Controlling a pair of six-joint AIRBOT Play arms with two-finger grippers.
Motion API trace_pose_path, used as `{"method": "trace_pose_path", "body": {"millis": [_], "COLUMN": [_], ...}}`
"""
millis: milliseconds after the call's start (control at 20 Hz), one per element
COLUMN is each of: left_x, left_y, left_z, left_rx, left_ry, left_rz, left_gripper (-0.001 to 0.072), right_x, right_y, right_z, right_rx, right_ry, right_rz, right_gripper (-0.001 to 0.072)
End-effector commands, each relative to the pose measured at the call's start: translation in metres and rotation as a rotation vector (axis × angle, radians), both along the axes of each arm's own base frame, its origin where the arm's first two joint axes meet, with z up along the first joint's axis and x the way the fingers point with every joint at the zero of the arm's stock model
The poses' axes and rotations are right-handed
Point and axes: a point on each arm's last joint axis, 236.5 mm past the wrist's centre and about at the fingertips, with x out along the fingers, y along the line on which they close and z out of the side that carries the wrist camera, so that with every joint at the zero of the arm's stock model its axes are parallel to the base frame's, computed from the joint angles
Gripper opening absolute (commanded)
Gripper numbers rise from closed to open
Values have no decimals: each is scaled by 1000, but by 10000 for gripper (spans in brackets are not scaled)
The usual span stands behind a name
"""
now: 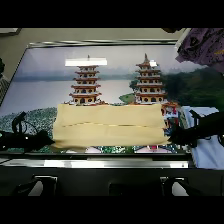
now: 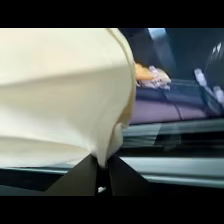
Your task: Fold the clothes and pants, and hang the long-sleeved shirts on hangers.
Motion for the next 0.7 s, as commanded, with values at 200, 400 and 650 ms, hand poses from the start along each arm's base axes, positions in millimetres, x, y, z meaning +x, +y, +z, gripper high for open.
{"method": "trace_pose_path", "body": {"millis": [200,400,650], "left_x": [109,162,215], "left_y": [-4,-9,-11], "left_z": [-3,-23,-35], "left_rx": [17,18,19], "left_ry": [-97,-86,-106], "left_rz": [-86,-154,-179], "left_gripper": [17,18,17], "right_x": [79,119,152], "right_y": [-5,-16,0], "right_z": [-4,-3,-20], "right_rx": [45,24,-59], "right_ry": [-205,-316,-376], "right_rz": [-23,-76,-33], "right_gripper": [29,29,30]}}
